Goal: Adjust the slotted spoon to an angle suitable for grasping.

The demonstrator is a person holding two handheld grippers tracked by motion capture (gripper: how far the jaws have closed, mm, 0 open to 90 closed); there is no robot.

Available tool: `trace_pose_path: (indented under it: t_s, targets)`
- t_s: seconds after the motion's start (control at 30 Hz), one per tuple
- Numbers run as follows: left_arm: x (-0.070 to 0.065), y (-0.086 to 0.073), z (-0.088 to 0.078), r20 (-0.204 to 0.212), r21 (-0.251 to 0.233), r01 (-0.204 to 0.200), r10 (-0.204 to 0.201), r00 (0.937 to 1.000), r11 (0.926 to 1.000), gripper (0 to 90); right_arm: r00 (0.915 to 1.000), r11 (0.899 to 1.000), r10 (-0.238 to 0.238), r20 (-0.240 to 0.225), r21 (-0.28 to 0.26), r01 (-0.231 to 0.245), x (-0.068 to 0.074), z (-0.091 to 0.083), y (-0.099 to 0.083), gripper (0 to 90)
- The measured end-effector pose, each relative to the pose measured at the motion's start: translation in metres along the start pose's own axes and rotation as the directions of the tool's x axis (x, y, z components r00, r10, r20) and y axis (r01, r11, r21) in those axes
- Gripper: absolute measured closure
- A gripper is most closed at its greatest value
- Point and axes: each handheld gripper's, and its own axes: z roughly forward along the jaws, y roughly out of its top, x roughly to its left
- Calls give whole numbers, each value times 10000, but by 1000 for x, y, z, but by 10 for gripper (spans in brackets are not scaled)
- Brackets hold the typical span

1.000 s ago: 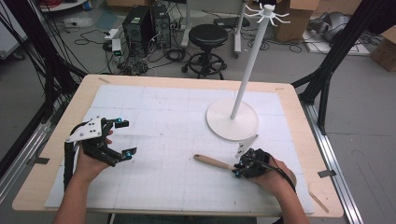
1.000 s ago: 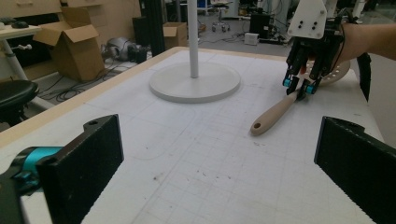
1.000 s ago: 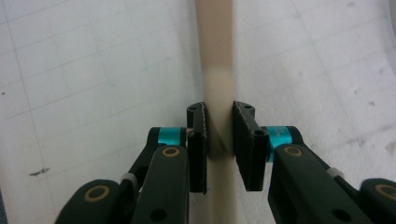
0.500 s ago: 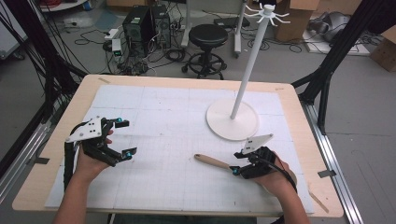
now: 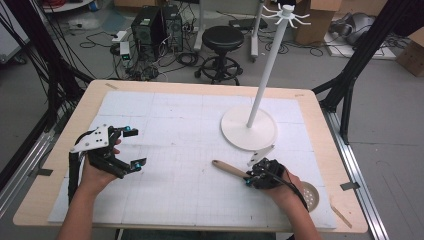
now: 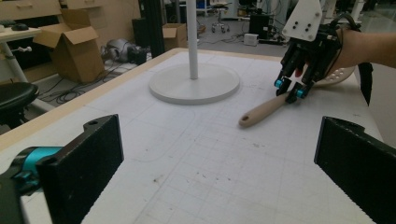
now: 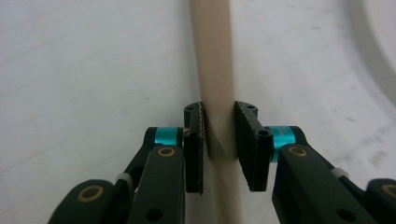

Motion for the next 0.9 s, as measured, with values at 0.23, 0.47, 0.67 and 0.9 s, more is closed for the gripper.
trace_pose_path:
  t_s: [0.23, 0.47, 0.67, 0.9]
  targets:
    - [-1, 0, 1, 42, 47, 0, 0, 10000, 10000, 18, 9990, 9976, 439, -43, -541, -441, -6, -2, -4, 617]
    - [0, 1, -1, -4, -127, 134, -134, 9999, 9998, 18, 9929, 9334, 1182, -157, -3395, -1165, -19, -46, -12, 414]
    - [-2, 4, 0, 181, -229, 139, -135, 9997, 9996, 18, 9941, 8919, 1086, -21, -4413, -984, -23, -76, -18, 381]
    - [-2, 3, 3, 464, -259, 243, -231, 9987, 9994, 17, 9950, 8449, 964, 274, -5307, -672, -23, -98, -21, 319]
